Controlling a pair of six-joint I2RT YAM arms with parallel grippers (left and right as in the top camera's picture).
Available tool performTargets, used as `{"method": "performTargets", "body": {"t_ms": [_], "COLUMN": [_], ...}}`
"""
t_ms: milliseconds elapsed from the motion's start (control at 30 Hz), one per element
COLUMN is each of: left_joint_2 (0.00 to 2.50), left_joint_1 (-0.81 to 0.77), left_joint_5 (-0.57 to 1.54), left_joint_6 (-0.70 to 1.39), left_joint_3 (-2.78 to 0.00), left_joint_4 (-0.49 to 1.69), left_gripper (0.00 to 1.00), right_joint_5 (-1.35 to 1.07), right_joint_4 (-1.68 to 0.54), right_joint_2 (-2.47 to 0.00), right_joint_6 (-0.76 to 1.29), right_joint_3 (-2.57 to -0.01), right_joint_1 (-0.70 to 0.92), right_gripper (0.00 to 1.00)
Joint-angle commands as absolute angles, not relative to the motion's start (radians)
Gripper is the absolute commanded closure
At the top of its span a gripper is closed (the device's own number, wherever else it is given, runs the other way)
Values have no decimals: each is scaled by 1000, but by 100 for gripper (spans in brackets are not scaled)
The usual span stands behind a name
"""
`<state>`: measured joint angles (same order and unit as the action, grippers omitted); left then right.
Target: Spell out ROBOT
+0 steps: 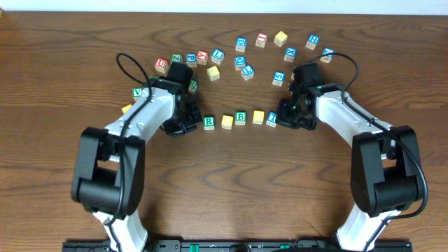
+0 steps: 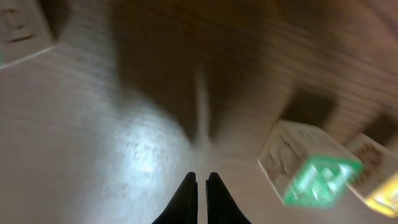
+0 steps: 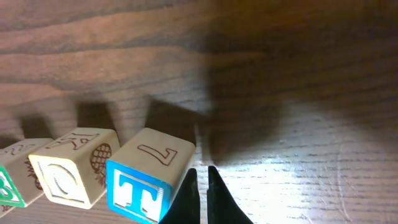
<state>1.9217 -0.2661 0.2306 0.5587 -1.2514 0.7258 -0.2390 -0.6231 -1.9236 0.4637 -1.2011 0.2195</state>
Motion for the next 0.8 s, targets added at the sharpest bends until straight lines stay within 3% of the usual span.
{"method": "performTargets", "body": {"t_ms": [0,767], "left_joint_2": [1954,1954], "left_joint_1": [-274,-281], "left_joint_5": [252,255], "left_joint_6": [578,577], "left_joint_3": [-1247,-1247], "left_joint_4": [720,654], "left_gripper": [92,93], "right_joint_5": [-246,-246], "right_joint_4": [-611,-564], "right_joint_2": [-1933,-1933], "right_joint_6": [475,474], "right_joint_3": [-1196,-1196], "right_joint_1": [224,257], "right_gripper": [99,99]}}
